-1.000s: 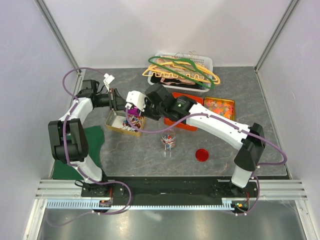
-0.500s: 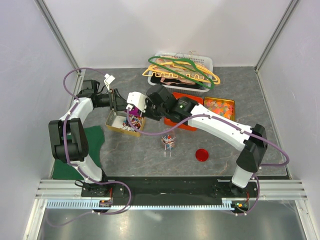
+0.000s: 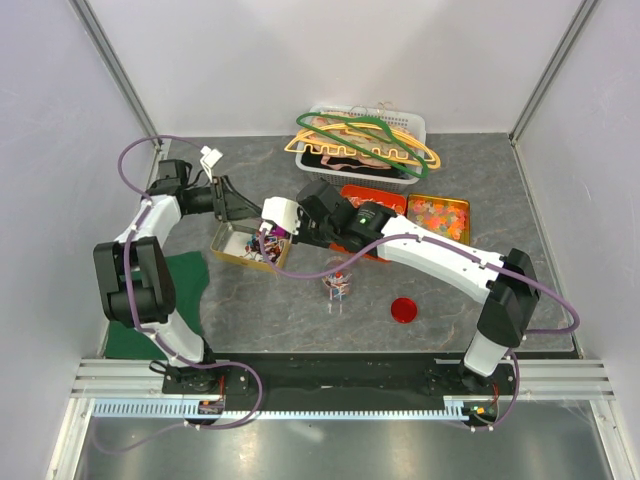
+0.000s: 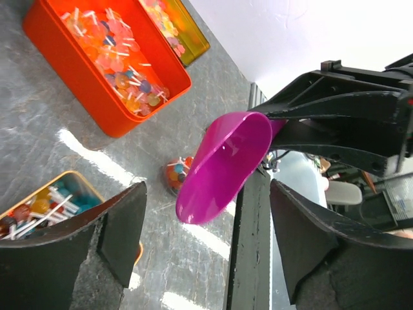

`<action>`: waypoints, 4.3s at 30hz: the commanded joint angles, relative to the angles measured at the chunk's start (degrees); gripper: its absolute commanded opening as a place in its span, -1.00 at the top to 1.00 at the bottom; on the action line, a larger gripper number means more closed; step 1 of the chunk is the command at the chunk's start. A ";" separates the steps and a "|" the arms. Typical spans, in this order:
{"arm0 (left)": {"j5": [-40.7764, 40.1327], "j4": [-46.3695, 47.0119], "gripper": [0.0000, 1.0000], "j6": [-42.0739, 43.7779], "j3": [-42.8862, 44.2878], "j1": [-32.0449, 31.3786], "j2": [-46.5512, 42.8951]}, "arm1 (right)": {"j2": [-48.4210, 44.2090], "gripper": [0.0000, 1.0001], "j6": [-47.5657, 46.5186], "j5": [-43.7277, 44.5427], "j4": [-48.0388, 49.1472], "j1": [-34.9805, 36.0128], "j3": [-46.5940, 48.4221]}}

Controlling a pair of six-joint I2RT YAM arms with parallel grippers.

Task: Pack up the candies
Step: Adjust the spatula, then pick up the storage box at the center of the board, then scoop the fake candies from the storage box.

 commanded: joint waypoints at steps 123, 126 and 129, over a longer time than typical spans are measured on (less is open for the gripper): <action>-75.74 8.89 0.96 0.53 -8.46 -3.77 -1.38 | 26.32 1.00 -28.56 34.45 -9.97 9.95 22.78; -76.79 9.59 0.96 0.61 -8.90 -4.56 -1.91 | 28.96 1.00 -28.92 33.92 -10.58 9.86 25.86; -77.59 10.56 0.96 0.53 -9.69 -5.00 -3.23 | 30.63 1.00 -29.27 33.31 -10.84 9.86 26.92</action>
